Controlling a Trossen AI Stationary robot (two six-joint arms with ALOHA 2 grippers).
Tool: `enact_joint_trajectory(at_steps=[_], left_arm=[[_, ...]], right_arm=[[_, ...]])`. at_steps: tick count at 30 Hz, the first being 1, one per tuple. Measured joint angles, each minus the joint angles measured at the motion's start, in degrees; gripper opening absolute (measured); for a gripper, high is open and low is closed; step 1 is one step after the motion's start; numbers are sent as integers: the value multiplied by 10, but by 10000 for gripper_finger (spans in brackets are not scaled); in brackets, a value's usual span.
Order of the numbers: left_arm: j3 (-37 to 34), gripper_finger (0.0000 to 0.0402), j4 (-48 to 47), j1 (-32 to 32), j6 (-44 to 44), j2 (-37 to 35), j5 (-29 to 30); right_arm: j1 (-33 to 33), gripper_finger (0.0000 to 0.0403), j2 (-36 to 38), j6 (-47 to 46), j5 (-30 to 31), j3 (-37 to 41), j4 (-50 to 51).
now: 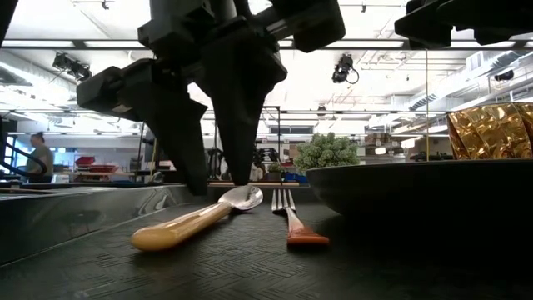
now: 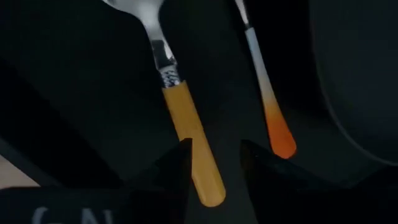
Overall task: Pick and place plate/cup/fork/spoon on tray
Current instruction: Put the orange spoon to the left of the orange fork on the black tray
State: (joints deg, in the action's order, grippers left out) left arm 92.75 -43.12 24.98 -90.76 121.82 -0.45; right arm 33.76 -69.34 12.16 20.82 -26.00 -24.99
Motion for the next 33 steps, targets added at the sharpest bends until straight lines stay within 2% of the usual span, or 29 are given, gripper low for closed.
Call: enact_joint_trajectory(at_steps=[33], left_arm=[[-8,144,10,10,6,12,21]], right_arm=[[0,215,0,0,-10,0,-3]])
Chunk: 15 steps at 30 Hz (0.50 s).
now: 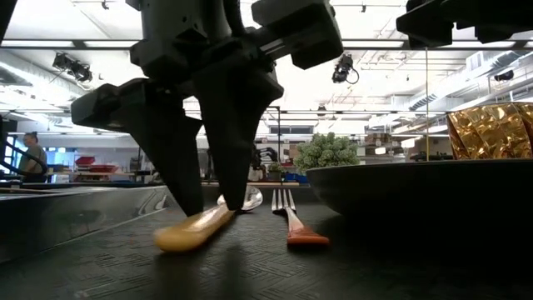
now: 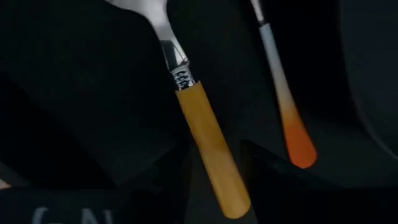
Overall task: Pick and place plate/cup/fork/spoon on tray
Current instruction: Put the orange spoon to the left of the orange fork on the black tray, then return to Home Position
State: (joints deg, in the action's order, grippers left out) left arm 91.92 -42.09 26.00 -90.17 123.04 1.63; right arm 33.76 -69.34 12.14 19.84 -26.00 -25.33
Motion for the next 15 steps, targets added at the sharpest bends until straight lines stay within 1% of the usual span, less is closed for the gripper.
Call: enact_joint_trajectory(at_steps=[5,11,15], left_arm=[[0,144,20,0,11,0,2],[0,144,3,0,13,0,2],[0,144,3,0,31,0,2]], right_arm=[[0,215,0,0,0,0,-2],[0,215,0,0,0,0,-2],[0,215,0,0,0,0,-2]])
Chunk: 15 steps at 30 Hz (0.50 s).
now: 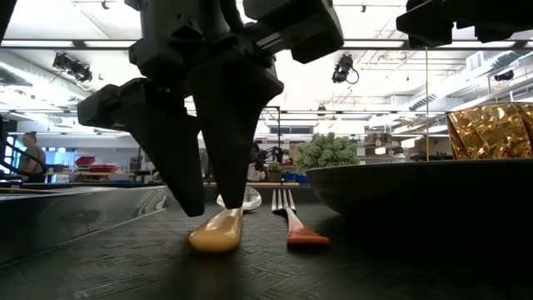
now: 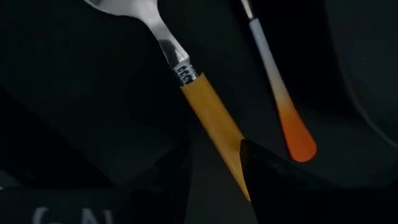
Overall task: Pick and place plate/cup/fork/spoon on tray
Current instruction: Return to Home Position
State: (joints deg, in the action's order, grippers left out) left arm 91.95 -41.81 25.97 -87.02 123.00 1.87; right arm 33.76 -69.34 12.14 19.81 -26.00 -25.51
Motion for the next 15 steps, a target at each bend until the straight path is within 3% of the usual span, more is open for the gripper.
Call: enact_joint_trajectory(at_steps=[5,9,15], left_arm=[[37,144,-37,-2,52,0,29],[94,144,-130,-5,98,-1,64],[192,142,-254,-9,228,-1,201]], right_arm=[[0,215,4,9,12,0,10],[0,215,32,12,30,0,37],[0,215,90,10,31,0,88]])
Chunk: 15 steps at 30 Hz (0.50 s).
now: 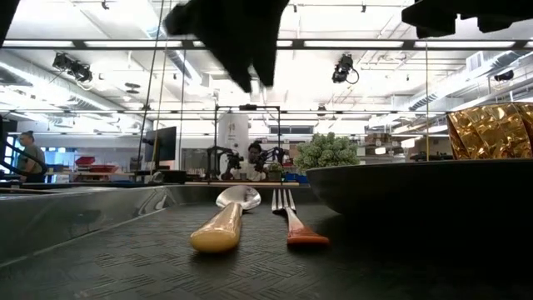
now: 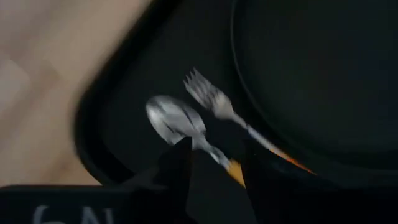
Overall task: Pick and place plate/cup/fork/spoon on tray
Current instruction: Return to Home Position
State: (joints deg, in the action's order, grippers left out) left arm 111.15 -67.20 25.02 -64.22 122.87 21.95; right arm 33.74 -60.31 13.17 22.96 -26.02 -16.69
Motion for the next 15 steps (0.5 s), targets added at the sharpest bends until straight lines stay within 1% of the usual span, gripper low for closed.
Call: enact_joint_trajectory(at_steps=[3,7,11,15], left_arm=[[42,142,-25,-4,44,0,50],[86,141,-43,-13,40,-1,102],[106,141,-48,-13,114,-1,158],[112,141,-79,-17,172,-5,170]], right_arm=[[-1,215,29,-11,1,0,29],[-2,215,61,-22,3,24,25],[-3,215,92,-28,4,71,-37],[-3,215,123,-30,3,113,-95]])
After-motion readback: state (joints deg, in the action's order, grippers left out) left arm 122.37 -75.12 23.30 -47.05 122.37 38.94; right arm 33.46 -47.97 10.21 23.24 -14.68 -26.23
